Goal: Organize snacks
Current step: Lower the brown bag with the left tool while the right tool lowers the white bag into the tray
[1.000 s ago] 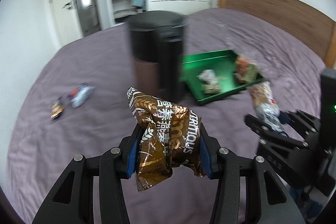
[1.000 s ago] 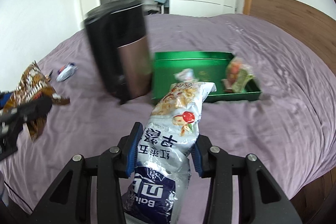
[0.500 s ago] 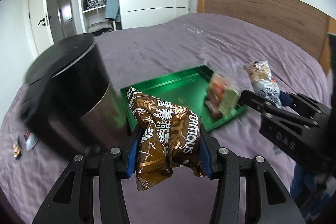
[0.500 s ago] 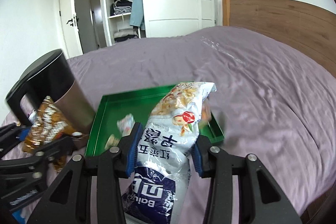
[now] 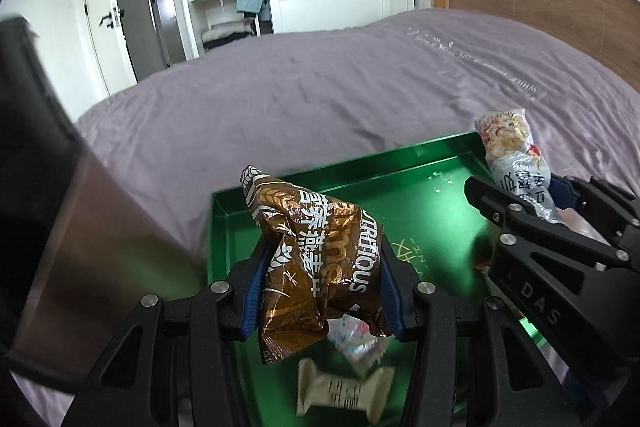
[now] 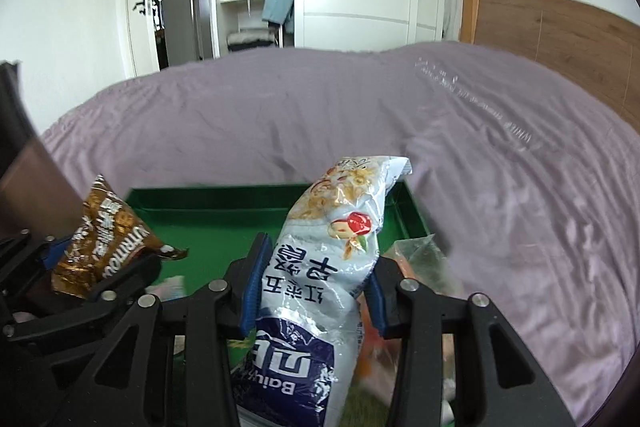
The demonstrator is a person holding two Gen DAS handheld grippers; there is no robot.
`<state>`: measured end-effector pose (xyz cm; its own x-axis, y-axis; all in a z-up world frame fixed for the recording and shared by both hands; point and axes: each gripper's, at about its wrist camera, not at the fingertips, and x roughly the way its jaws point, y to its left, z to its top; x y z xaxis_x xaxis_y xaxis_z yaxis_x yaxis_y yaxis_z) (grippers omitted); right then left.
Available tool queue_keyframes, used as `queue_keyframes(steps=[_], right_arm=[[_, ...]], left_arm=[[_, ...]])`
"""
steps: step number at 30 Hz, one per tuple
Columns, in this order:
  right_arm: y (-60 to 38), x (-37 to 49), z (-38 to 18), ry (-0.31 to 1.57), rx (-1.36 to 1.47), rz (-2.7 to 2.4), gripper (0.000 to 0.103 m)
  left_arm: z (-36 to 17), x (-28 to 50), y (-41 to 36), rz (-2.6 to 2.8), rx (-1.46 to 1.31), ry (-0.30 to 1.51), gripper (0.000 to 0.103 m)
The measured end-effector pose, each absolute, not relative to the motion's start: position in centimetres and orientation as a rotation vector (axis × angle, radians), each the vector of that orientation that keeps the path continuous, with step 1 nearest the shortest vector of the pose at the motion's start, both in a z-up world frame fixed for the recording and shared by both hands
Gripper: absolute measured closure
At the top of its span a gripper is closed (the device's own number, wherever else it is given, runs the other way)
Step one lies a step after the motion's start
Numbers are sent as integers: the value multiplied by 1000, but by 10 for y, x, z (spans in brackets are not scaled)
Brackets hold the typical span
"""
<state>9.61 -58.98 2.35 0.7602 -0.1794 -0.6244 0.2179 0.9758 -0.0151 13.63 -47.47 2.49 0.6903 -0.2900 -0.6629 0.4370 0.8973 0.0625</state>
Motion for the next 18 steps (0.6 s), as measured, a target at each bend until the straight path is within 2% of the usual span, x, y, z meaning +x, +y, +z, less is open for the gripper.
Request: queue_keyframes(steps=[12, 18], right_arm=[[-584, 115, 0, 716, -54, -233, 73], [-578, 117, -5, 715, -91, -265, 73]], left_arm=[[-5, 157, -480, -431, 170, 827, 59], [-9, 159, -479, -468, 149, 808, 59]])
